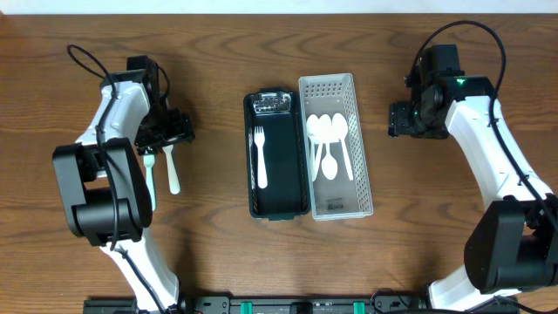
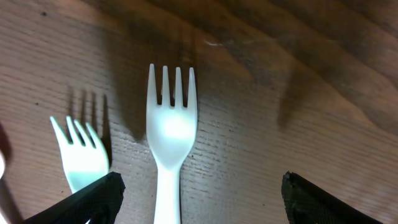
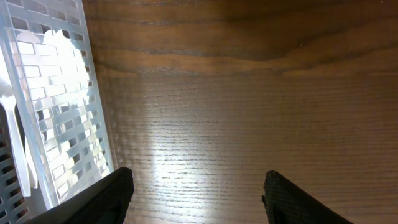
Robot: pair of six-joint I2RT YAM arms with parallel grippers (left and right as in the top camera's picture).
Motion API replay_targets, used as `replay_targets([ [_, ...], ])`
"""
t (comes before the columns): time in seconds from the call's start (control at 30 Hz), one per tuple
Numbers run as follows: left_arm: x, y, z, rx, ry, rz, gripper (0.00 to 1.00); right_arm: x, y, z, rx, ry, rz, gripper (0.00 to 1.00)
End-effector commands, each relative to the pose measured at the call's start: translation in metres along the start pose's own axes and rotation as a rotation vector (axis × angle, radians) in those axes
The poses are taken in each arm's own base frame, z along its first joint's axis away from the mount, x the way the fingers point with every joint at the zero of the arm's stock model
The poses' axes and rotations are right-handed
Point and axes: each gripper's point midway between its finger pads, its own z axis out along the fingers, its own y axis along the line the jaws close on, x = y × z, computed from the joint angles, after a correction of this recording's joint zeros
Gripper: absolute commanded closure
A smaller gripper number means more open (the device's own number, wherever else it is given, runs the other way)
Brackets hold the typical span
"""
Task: Pack container
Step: 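Return left gripper to the forks and grasp another white fork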
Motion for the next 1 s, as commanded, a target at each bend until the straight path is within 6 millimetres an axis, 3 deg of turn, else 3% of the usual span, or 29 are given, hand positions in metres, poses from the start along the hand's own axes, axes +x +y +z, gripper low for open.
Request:
replay_targets([
  [0.0, 0.004, 0.0, 0.012, -0.001, 0.033, 0.018, 0.16, -0.006, -0.001, -0.008, 0.004, -0.028, -0.009, 0.3],
  [0.67, 0.017, 0.004, 0.041, -0.022, 0.128, 0.014, 0.18, -0.006, -0.001, -0.008, 0.004, -0.028, -0.009, 0.3],
  [0.97, 0.022, 0.005, 0.04, -0.027, 0.15, 0.013, 0.56, -0.006, -0.001, -0.008, 0.004, -0.029, -0.009, 0.3],
])
